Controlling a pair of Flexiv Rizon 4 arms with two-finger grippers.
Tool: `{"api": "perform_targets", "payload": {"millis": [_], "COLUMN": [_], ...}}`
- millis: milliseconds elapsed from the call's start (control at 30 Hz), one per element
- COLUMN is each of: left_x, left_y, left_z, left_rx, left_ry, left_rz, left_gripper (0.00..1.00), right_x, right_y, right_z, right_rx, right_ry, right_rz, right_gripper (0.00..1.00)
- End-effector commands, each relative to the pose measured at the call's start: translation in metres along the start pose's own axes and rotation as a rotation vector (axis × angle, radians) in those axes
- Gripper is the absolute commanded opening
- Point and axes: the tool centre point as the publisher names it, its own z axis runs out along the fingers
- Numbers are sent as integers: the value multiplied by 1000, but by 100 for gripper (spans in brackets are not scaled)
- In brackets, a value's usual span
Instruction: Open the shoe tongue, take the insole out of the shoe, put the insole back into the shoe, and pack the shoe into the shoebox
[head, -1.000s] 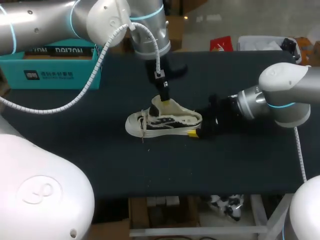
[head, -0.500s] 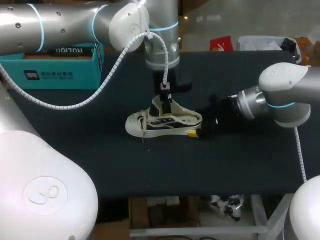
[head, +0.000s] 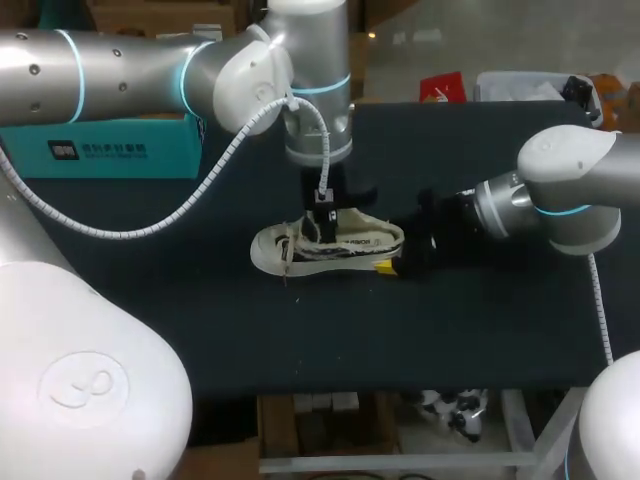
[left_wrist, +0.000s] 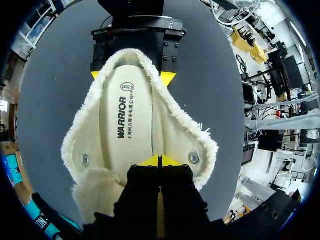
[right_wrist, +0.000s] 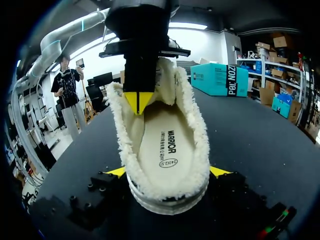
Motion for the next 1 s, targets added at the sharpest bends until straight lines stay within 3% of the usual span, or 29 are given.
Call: {"api": "perform_targets", "payload": {"millis": [33,400,567,1000], "left_x": [1,-1,-2,-4], "left_y": [3,5,4,6], "left_z": [8,25,37,47], "left_rx": [2,13,1,20], "left_ry": [-15,-58,-122,-115], "left_rz": [-15,-60,-90,-73], "left_gripper": [0,0,0,0], "right_x": [0,0,0,0], "right_y": [-6,-6,-6,-6], "right_z": [3,3,3,3], "right_rx": [-1,-1,-1,-1], "right_ry": [1,1,1,1], "right_rz": [1,1,1,1], "right_gripper": [0,0,0,0]}}
